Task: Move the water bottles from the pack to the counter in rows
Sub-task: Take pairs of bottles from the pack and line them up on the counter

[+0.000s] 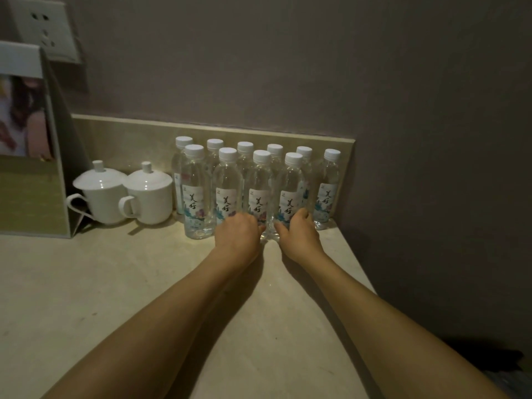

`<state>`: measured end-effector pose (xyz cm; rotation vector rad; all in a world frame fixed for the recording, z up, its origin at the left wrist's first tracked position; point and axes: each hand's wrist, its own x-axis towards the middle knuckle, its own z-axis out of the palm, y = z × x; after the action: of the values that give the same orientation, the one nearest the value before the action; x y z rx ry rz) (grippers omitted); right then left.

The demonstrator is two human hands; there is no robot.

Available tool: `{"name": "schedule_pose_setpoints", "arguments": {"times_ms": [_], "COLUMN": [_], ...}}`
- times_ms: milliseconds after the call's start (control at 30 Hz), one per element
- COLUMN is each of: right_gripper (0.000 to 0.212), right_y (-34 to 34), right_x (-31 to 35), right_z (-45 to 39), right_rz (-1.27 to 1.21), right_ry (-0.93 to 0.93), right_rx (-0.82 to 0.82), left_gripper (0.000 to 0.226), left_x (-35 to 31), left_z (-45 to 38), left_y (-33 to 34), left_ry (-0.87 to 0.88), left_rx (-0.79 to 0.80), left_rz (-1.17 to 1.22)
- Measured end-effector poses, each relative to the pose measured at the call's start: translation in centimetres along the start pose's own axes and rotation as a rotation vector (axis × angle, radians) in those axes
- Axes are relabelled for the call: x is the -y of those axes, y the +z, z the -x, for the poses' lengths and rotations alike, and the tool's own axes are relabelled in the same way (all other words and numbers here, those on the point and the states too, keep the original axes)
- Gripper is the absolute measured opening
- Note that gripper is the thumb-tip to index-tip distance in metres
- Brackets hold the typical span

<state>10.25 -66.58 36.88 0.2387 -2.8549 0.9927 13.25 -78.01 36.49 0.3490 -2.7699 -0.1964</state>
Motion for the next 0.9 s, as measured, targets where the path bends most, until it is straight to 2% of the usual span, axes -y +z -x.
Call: {"name": "schedule_pose_setpoints", "arguments": {"times_ms": [200,433,600,733,900], "right_gripper": [0.06,0.077,0.072,0.057,0.047], "right_y": [0.1,-0.7,-3.0,-7.3,-14.2], "right_x": [0.1,-0.4,-2.3,-6.0,-14.1], "right_z": [0.2,1.4,3.1,4.3,6.3], "right_rz": [-0.031,-0.097,-0.156,-0.217,-0.279], "right_ry": [0.02,0.049,0.019,-0.025,-0.04], "right_rx": [0.003,0.003,-0.026,-0.109,-0.266], "left_gripper": [0.039,0.039,0.048,0.053,0.052], "left_x": [0.1,0.5,-0.9,-6.0,-16.9], "left_z": [0.0,0.3,2.1,3.6,6.3], "left_y": [0.0,0.3,-0.6,-1.6,-2.5], "left_ry": [-0.006,0.004,-0.001,0.042,0.121], "left_rx": [0.008,0.004,-0.018,-0.028,-0.079], "left_rz": [0.03,0.051,0.04,0.083,0.173]}}
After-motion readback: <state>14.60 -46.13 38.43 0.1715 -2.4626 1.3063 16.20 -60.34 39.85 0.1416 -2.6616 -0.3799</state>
